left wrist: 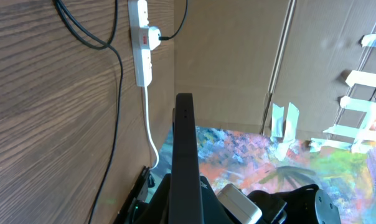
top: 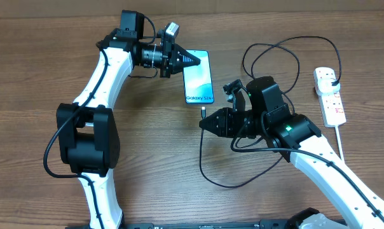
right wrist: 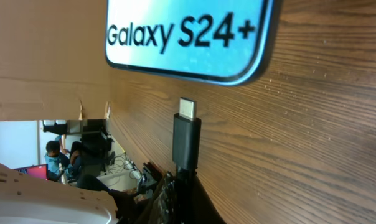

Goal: Plug charger to phone and switch on socket

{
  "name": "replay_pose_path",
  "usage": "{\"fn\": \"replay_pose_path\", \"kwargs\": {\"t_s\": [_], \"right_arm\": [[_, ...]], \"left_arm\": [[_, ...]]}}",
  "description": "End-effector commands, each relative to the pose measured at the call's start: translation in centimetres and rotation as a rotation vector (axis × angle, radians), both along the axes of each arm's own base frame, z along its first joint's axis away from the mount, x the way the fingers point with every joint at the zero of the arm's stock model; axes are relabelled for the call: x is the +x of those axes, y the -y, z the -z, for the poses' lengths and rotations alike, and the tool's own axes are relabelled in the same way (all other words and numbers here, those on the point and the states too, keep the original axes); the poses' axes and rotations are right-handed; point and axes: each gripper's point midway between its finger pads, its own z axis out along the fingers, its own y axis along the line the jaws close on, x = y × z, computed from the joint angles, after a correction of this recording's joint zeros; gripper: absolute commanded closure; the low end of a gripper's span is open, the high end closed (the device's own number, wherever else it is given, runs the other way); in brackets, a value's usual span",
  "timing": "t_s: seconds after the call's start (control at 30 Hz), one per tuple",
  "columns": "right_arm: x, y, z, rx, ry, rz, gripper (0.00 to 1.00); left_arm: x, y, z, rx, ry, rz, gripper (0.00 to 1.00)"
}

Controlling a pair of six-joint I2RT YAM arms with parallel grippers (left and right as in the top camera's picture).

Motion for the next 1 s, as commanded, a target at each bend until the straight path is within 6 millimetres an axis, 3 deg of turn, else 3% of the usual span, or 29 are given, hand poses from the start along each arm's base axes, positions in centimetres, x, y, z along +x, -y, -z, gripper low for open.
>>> {"fn": "replay_pose_path", "kwargs": {"t_s": [0.0, 0.97], "right_arm": [[-0.20, -0.30, -0.04, 0.012, 0.016, -0.025, 0.96], [-0.15, -0.27, -0.01, 0.009, 0.017, -0.023, 0.96]], "left_arm": [[-0.11, 0.44, -0.78, -0.017, 0.011, 0.015, 0.96], [-0.55, 1.15, -0.74, -0.016, 0.007, 0.032, 0.96]]}}
